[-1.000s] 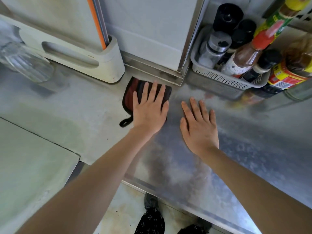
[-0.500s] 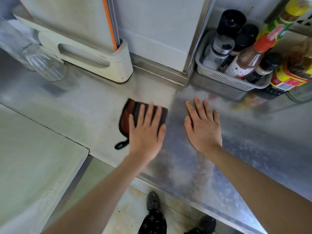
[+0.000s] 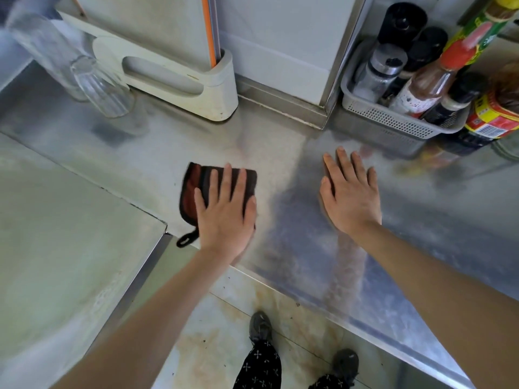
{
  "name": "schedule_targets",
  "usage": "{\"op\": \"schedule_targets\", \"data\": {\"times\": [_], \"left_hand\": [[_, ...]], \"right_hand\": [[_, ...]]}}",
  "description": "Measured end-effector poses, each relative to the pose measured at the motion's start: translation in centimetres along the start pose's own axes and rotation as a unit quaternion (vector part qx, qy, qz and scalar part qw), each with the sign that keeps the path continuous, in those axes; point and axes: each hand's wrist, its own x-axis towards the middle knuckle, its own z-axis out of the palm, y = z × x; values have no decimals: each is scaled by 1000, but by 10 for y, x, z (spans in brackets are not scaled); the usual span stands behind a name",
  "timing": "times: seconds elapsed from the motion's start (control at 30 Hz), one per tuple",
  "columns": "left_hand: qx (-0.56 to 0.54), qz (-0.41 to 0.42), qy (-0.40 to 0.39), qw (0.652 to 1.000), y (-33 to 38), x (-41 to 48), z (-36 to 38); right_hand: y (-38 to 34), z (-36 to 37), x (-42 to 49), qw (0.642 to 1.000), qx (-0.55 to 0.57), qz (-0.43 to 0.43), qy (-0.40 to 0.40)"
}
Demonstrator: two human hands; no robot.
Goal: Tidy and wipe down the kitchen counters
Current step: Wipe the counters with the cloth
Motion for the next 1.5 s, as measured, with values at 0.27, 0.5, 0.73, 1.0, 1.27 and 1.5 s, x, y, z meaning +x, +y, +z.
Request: {"op": "schedule_targets", "data": {"times": [0.27, 0.5, 0.73, 1.0, 1.27, 1.5], "left_hand": [[16, 110, -25, 994, -36, -27, -7], [-1, -73, -27, 997, -53, -6, -14], [20, 104, -38, 994, -26, -33, -5], [-1, 167, -70, 984, -14, 45, -15], [-27, -19, -55, 998, -34, 50, -19], [-11, -74, -29, 997, -28, -24, -7]], "right_hand": [[-3, -5, 0, 1000, -4, 1, -3], [-6, -4, 0, 1000, 5, 13, 6], [-64, 6, -6, 999, 43, 23, 8], [-70, 13, -2, 999, 13, 34, 0], [-68, 12, -4, 999, 6, 36, 0], [-69, 11, -3, 999, 5, 34, -13]]}}
